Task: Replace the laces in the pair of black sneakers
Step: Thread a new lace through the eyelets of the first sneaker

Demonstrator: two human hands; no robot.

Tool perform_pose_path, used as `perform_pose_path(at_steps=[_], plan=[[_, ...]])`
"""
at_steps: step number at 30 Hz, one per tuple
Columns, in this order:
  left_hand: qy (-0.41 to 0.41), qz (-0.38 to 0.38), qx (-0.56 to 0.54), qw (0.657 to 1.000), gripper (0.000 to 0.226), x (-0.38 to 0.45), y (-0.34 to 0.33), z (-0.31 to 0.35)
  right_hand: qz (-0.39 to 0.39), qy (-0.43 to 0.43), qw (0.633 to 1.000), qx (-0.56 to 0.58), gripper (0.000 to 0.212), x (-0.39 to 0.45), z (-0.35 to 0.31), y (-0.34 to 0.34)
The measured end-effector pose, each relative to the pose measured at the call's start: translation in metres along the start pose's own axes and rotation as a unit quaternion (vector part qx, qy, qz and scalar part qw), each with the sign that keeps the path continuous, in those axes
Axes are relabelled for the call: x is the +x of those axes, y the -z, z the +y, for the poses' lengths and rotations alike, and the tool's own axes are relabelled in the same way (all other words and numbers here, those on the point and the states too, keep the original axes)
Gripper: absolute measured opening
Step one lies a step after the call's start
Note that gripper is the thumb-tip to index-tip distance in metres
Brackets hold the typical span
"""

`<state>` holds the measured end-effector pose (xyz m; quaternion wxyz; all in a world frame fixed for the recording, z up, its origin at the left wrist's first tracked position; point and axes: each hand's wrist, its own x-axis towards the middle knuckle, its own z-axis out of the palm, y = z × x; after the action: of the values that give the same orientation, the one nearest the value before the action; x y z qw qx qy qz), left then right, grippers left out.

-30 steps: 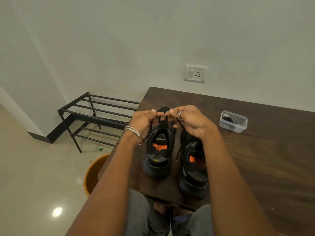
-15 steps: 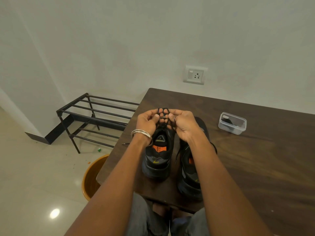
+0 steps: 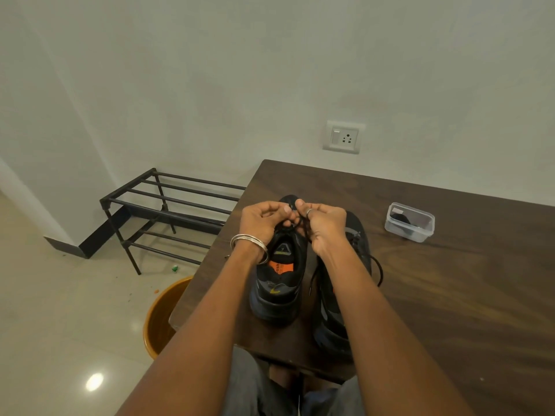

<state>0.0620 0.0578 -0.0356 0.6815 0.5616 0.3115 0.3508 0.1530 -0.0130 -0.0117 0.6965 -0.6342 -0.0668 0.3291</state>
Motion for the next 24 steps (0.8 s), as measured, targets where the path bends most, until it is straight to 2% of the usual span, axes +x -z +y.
perform_pose_path(at_steps=[4,8,10,13,17,19,24], plan=[[0.005,-0.002,-0.021,1.0,0.01,0.0,-0.001,0.002,-0.065,0.003,0.998,-0.028,0.017,-0.001,-0.003,0.0],[0.047,0.002,-0.057,0.997,0.035,0.002,0.001,0.003,-0.112,0.021,0.988,-0.102,0.032,-0.002,-0.007,0.008],[0.06,-0.021,-0.05,0.997,0.038,0.003,0.003,0.003,-0.126,0.031,0.983,-0.128,0.033,-0.001,-0.008,0.01],[0.054,-0.051,-0.035,0.997,0.023,0.001,0.002,0.003,-0.151,0.057,0.971,-0.176,0.031,-0.002,-0.009,0.013],[0.062,-0.001,-0.025,0.998,0.013,0.0,-0.001,0.003,-0.177,0.06,0.966,-0.178,0.028,0.0,-0.014,0.019],[0.062,0.021,-0.015,0.998,0.006,0.001,0.0,0.002,-0.187,0.059,0.965,-0.172,0.02,0.0,-0.015,0.02],[0.048,0.045,0.019,0.998,0.005,-0.001,-0.003,0.004,-0.135,0.04,0.984,-0.108,0.005,0.0,-0.012,0.015]])
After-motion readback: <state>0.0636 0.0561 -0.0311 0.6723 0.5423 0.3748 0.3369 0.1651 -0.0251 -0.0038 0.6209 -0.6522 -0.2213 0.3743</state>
